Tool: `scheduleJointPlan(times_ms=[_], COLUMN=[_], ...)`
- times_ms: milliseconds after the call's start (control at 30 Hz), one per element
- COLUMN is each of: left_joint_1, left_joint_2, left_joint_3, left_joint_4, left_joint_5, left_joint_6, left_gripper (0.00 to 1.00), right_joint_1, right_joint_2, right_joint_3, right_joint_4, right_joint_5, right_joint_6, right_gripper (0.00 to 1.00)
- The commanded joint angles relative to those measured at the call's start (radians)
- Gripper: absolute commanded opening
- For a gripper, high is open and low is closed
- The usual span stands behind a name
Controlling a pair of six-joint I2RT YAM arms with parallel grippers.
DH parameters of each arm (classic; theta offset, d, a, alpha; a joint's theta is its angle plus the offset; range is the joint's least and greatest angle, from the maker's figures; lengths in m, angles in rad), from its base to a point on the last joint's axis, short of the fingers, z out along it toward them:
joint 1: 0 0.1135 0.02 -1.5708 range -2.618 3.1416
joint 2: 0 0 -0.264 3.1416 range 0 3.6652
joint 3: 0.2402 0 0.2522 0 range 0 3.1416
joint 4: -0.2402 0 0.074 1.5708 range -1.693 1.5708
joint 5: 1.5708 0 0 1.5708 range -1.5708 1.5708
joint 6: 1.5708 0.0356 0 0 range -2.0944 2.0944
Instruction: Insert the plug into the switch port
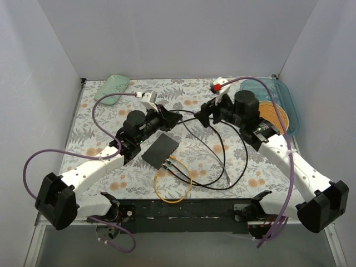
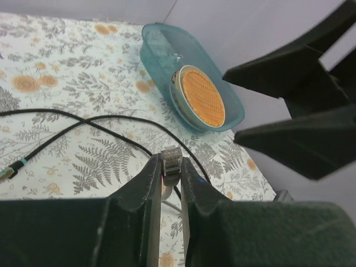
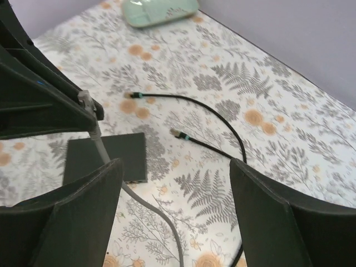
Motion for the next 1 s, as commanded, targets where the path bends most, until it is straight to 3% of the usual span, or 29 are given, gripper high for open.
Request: scheduleJointPlan(times_ms=[0, 133, 200, 367, 467, 567, 800, 967], left_joint_1=[0.018, 0.026, 0.03, 0.046, 0.047, 0.047, 0.047, 0.047], left_joint_2=[-0.113, -0.13, -0.146, -0.138, -0.124, -0.118, -0.113, -0.098], left_joint_3=[-0.038, -0.06, -0.077, -0.083, -0.078, -0.081, -0.072, -0.064], left_joint_4=[0.116, 0.197, 0.275, 0.377, 0.417, 0.443, 0.446, 0.435], left_joint_5=[0.07, 0.274, 0.299, 0.425, 0.477, 0.489, 0.531, 0.551], left_joint_6=[0.091, 0.114, 0.087, 0.047, 0.025, 0.01, 0.012, 0.012], left_gripper=[0.0, 0.0, 0.0, 0.0, 0.0, 0.0, 0.0, 0.0], right_joint_1=[-0.126, -0.126, -0.127, -0.126, -0.127, -0.126, -0.127, -0.126], right_joint_2=[0.004, 0.066, 0.074, 0.067, 0.074, 0.094, 0.105, 0.116], right_joint_3=[-0.035, -0.075, -0.102, -0.121, -0.142, -0.159, -0.17, -0.164], right_joint_4=[0.221, 0.435, 0.553, 0.627, 0.766, 0.864, 0.923, 0.977], right_joint_5=[-0.616, -0.868, -0.943, -0.968, -0.991, -1.009, -0.992, -0.989], right_joint_6=[0.141, 0.334, 0.393, 0.472, 0.544, 0.634, 0.678, 0.726], right_gripper=[0.83, 0.81, 0.8, 0.77, 0.72, 0.57, 0.54, 0.47])
